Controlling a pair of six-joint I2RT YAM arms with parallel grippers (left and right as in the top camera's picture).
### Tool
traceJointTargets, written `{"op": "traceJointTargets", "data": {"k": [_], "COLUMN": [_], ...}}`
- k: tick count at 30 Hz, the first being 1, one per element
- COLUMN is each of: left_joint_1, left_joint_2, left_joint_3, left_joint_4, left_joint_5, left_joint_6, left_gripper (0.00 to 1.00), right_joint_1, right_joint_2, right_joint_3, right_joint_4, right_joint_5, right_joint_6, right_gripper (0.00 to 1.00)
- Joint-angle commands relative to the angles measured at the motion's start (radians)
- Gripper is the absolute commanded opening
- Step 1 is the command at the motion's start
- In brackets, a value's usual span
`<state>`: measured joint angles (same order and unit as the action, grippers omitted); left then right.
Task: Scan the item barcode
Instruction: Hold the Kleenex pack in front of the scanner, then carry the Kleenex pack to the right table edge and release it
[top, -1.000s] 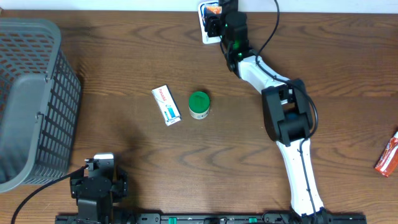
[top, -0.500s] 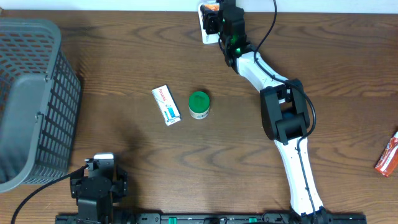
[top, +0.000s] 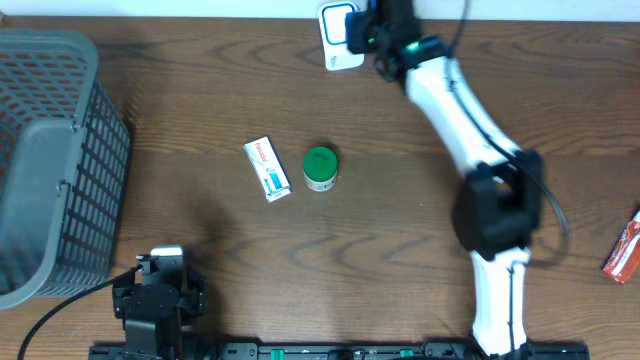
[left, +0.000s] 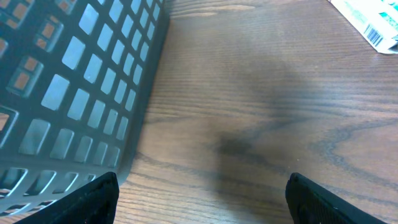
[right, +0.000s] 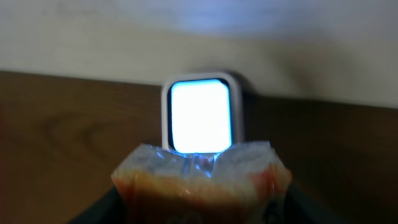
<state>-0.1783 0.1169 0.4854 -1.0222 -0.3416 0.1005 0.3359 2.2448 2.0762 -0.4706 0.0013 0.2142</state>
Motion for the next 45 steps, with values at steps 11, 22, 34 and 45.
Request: {"op": "traceJointTargets", "data": {"k": [11, 22, 34, 45], "left_joint_1": [0.003, 0.003, 0.003, 0.003], "left_joint_2": [-0.002, -0.002, -0.002, -0.002], "left_joint_3": [0.008, 0.008, 0.008, 0.008], "left_joint_4": [-0.002, -0.002, -0.002, -0.002], "left_joint_5": [-0.003, -0.003, -0.003, -0.003], "left_joint_6": [-0.009, -0.009, -0.009, -0.009], "left_gripper": [0.86, 0.86, 0.86, 0.86], "right_joint_1": [-0.235, -0.627, -0.868, -0.846], "right_joint_2": [-0.229, -0.229, -0.229, -0.328], "right_joint_3": [-0.006, -0.318, -0.673, -0.491], "right_joint_4": [-0.766, -0.761, -0.517, -0.652], "right_joint_5": [0.382, 0.487, 0.394, 0.062], "right_joint_6": [0.033, 0.167, 0.167, 0.144], "right_gripper": [0.54, 0.51, 0.64, 0.99]}}
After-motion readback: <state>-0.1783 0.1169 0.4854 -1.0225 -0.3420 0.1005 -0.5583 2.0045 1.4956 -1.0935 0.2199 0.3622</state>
